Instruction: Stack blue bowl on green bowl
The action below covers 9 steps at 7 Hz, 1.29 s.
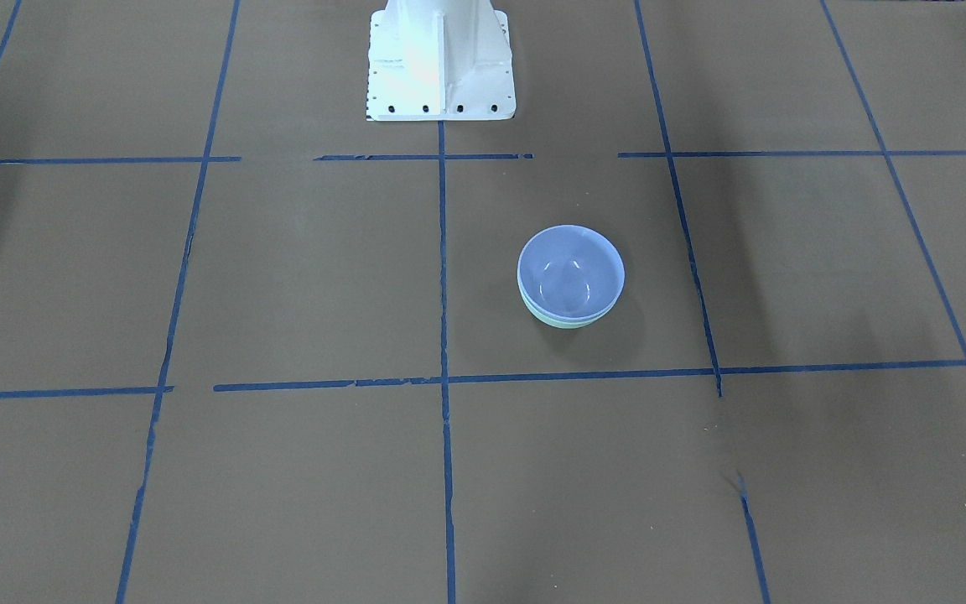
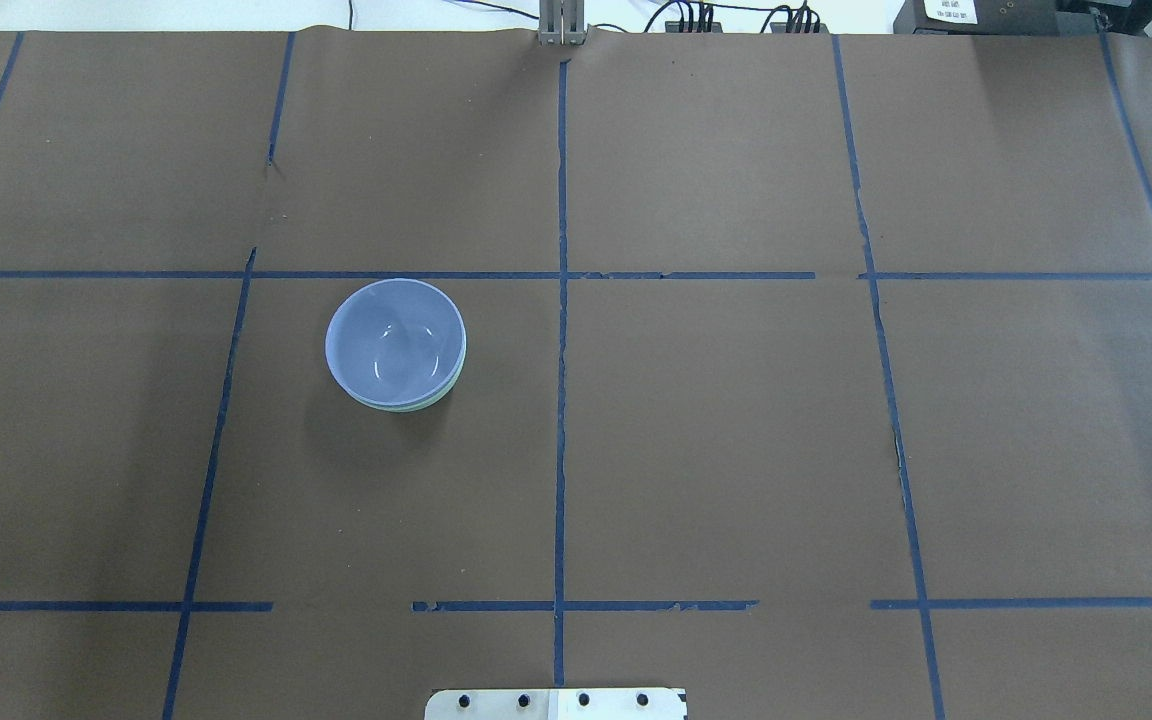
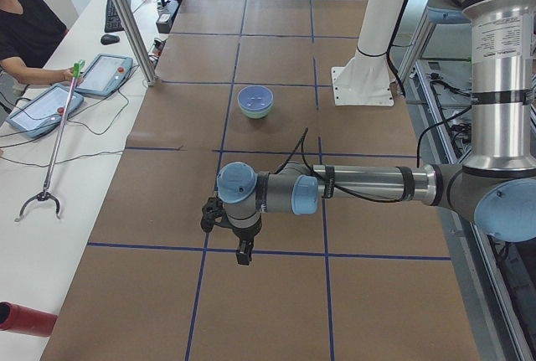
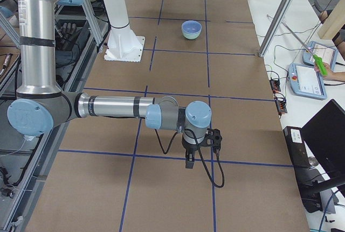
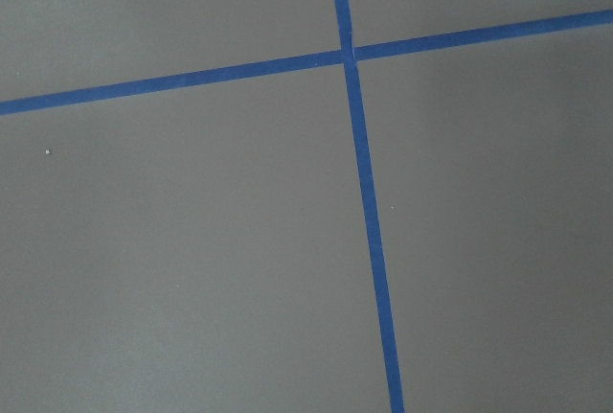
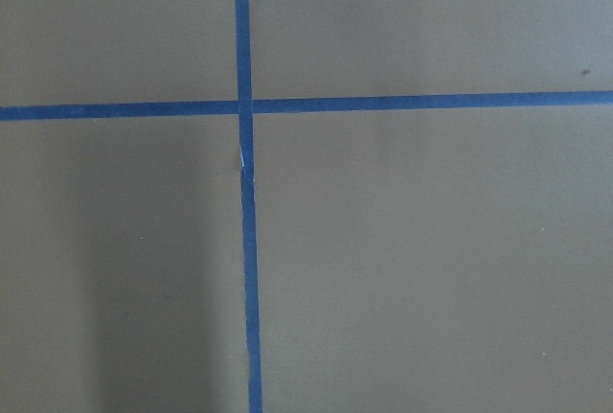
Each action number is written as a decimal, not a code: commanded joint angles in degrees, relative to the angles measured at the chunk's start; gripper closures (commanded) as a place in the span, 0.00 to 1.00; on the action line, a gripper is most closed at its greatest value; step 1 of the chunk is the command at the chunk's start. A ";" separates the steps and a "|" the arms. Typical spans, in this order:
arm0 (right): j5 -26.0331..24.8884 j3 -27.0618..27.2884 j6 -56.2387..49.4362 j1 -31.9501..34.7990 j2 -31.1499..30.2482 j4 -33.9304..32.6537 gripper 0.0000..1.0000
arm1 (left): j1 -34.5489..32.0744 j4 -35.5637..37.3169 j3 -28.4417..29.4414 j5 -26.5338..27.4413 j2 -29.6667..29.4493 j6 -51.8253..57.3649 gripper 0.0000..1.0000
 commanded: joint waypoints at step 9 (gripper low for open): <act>0.00 0.00 0.00 0.03 0.00 0.00 0.00 | -1.59 0.10 -0.04 -0.02 -0.24 0.18 0.00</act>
